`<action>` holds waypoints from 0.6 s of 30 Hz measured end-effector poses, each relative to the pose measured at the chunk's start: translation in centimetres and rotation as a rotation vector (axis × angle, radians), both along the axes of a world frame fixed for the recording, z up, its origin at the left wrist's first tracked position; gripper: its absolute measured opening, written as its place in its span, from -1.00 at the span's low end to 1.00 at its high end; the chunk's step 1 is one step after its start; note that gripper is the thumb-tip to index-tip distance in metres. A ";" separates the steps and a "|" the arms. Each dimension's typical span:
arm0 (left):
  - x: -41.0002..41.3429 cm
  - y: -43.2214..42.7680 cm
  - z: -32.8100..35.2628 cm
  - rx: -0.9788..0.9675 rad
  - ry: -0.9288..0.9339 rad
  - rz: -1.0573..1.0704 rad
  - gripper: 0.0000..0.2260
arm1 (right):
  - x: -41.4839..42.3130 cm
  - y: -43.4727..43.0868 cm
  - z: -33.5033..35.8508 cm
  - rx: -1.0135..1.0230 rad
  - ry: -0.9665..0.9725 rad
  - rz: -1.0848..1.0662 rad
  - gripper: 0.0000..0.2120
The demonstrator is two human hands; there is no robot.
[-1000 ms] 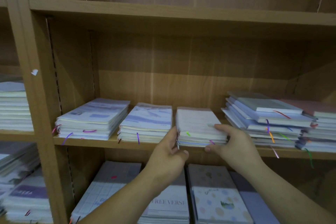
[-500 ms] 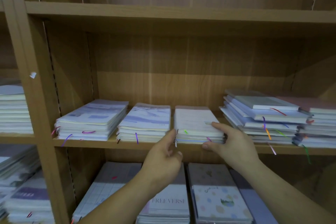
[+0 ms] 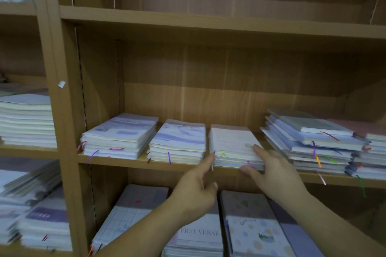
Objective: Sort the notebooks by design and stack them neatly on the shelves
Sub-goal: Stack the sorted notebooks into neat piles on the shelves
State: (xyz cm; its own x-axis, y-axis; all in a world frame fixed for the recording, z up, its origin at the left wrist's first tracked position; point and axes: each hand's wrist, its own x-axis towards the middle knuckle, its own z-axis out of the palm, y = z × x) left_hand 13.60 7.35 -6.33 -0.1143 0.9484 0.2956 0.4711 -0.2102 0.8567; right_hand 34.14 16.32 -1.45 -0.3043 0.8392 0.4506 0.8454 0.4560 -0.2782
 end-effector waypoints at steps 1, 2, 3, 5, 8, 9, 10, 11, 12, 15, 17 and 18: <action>0.1 -0.1 0.1 0.014 0.010 -0.004 -0.31 | 0.0 0.0 -0.1 0.008 -0.005 0.001 -0.28; 0.1 -0.2 0.2 0.021 0.011 -0.013 -0.29 | 0.1 -0.1 -0.1 0.003 -0.011 0.004 -0.28; 0.1 -0.2 0.3 0.020 0.006 -0.029 -0.29 | 0.1 -0.1 -0.1 -0.005 -0.013 0.012 -0.28; 0.1 -0.7 0.7 0.008 -0.023 -0.068 -0.32 | 0.3 -0.3 0.1 -0.058 -0.003 0.034 -0.27; -0.8 -2.5 1.1 0.065 -0.124 0.035 -0.53 | 0.1 -1.1 0.6 -0.005 0.001 0.028 -0.24; -1.5 -3.3 1.2 0.119 -0.138 0.123 -0.60 | -0.4 -1.7 1.0 0.079 -0.013 0.021 -0.25; -2.5 -4.0 1.1 0.175 -0.136 0.202 -0.66 | -1.1 -2.4 1.5 0.159 -0.015 0.033 -0.26; -3.6 -4.7 1.0 0.222 -0.141 0.272 -0.70 | -2.1 -3.1 2.0 0.212 -0.003 0.082 -0.31; -4.7 -5.2 0.9 0.256 -0.149 0.334 -0.72 | -3.4 -3.8 2.6 0.218 0.004 0.142 -0.36; -8.1 -6.2 0.9 0.330 -0.195 0.493 -0.72 | -8.0 -3.9 3.6 0.164 0.058 0.339 -0.48; -9.6 -6.6 1.0 0.316 -0.222 0.511 -0.64 | -10.8 -3.6 3.9 0.171 0.036 0.409 -0.50; -10.1 -6.7 0.9 0.285 -0.234 0.481 -0.59 | -11.8 -3.6 4.0 0.166 0.011 0.428 -0.49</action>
State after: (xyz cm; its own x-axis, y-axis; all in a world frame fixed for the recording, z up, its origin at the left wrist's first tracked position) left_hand 3.47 0.67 -5.39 -0.6034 0.6613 0.4456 0.3758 -0.2570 0.8903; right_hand 22.31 12.74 2.52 -0.6020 0.5551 0.5741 0.5686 0.8027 -0.1798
